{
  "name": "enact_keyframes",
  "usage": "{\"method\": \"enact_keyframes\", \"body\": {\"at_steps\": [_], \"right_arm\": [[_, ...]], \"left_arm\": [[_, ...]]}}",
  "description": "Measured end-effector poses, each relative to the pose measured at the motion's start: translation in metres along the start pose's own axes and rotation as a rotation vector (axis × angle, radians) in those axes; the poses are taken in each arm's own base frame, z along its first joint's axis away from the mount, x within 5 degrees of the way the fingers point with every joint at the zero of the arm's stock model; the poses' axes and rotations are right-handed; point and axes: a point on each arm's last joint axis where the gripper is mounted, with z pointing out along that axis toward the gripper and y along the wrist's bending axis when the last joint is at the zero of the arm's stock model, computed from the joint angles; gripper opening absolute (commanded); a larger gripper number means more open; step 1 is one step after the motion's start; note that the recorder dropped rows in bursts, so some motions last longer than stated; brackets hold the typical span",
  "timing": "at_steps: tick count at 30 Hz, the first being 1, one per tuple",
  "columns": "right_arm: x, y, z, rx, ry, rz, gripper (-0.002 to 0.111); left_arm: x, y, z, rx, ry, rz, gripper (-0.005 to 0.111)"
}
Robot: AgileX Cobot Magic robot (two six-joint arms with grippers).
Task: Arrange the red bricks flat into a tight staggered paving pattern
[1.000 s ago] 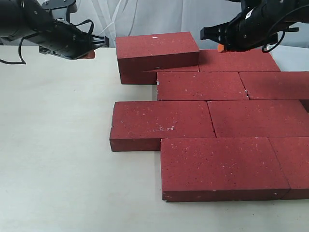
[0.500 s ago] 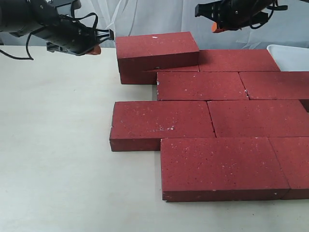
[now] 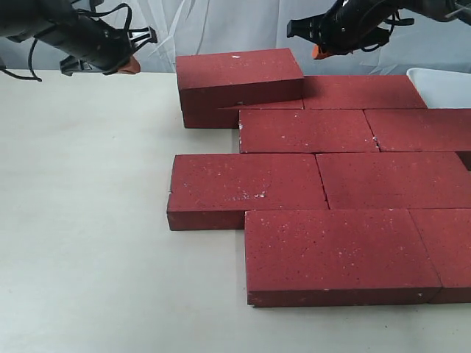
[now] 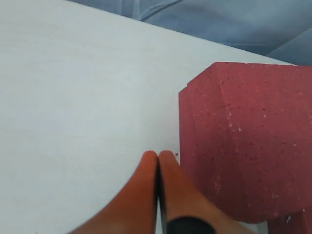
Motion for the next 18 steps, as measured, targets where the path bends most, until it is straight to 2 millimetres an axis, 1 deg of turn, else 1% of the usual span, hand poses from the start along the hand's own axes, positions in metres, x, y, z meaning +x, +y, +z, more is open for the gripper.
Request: {"method": "enact_keyframes", "body": {"at_steps": [3,5,9,11,15,18], "right_arm": [[-0.005,-0.001,0.011,-0.001,0.004,0.0,-0.001],[-0.007,-0.005,0.018,-0.001,0.012,0.009,-0.001],[-0.01,-0.021,0.035,0.001,0.028,0.043,-0.001],[-0.011,-0.024,0.041,0.002,0.026,0.047,-0.001],[-0.01,-0.029,0.052,0.006,0.029,0.052,-0.001],[-0.004,-0.031,0.061,0.008,0.045,0.054,-0.001]], "left_arm": [[-0.003,0.003,0.012,0.0,0.039,-0.023,0.0],[-0.007,0.003,0.019,-0.003,0.059,-0.03,0.0],[-0.013,0.005,0.034,-0.034,0.085,-0.038,0.0],[-0.015,0.008,0.043,-0.037,0.085,-0.051,0.0],[-0.02,0.006,0.054,-0.003,0.069,-0.093,0.0],[-0.022,0.005,0.061,0.014,0.07,-0.114,0.0]]}}
